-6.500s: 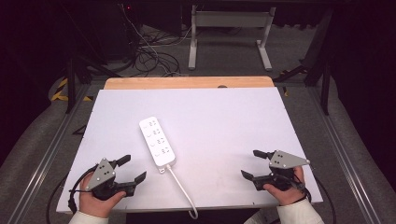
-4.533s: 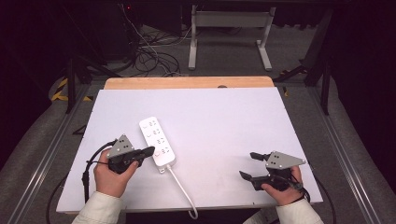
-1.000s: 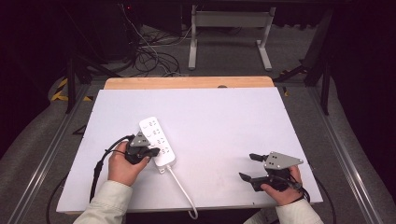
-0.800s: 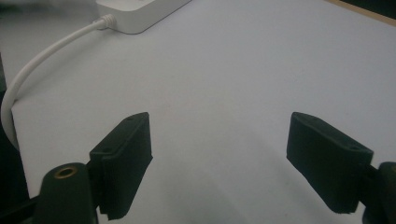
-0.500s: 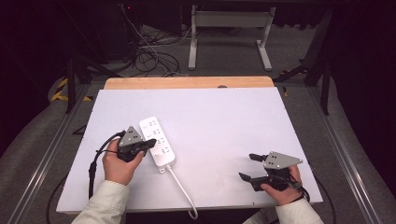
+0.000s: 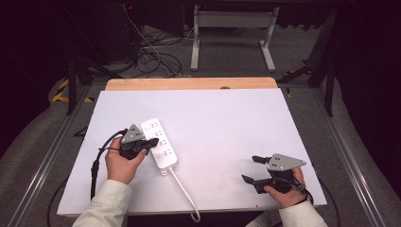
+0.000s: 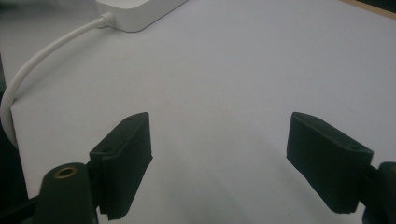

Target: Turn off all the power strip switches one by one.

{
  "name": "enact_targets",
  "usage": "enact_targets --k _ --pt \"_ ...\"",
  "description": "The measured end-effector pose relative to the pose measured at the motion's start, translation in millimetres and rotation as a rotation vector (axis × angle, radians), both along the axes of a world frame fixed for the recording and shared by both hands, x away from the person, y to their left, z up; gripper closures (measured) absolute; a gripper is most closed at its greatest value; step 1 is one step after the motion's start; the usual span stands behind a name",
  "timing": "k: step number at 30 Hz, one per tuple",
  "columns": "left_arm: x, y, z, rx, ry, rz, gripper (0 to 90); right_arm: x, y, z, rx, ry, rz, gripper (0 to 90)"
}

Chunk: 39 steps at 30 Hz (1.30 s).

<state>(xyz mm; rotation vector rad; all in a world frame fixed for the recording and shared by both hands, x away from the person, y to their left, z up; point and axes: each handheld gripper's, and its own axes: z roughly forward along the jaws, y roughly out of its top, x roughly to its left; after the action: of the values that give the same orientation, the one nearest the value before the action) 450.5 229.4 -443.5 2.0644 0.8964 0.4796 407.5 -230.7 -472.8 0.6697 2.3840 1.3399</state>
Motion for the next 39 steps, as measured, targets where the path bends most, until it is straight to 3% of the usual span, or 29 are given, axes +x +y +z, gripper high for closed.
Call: enact_targets --k 12,20,27,39 --pt "15.6 2.6 -13.4 0.024 0.031 0.022 90.0 0.1 0.4 -0.8 -0.004 0.001 0.001 22.6" --pt "17.5 2.2 -17.7 0.073 0.04 0.027 90.0 -0.3 0.2 -0.6 -0.004 0.001 0.003 22.4" --pt "17.5 1.8 -19.0 0.073 0.072 0.019 90.0 -0.5 0.4 -0.7 -0.006 0.002 0.005 22.2" --pt "18.2 2.9 -20.8 0.077 0.07 0.019 90.0 -0.9 0.5 -0.6 -0.008 0.0 0.008 22.2"
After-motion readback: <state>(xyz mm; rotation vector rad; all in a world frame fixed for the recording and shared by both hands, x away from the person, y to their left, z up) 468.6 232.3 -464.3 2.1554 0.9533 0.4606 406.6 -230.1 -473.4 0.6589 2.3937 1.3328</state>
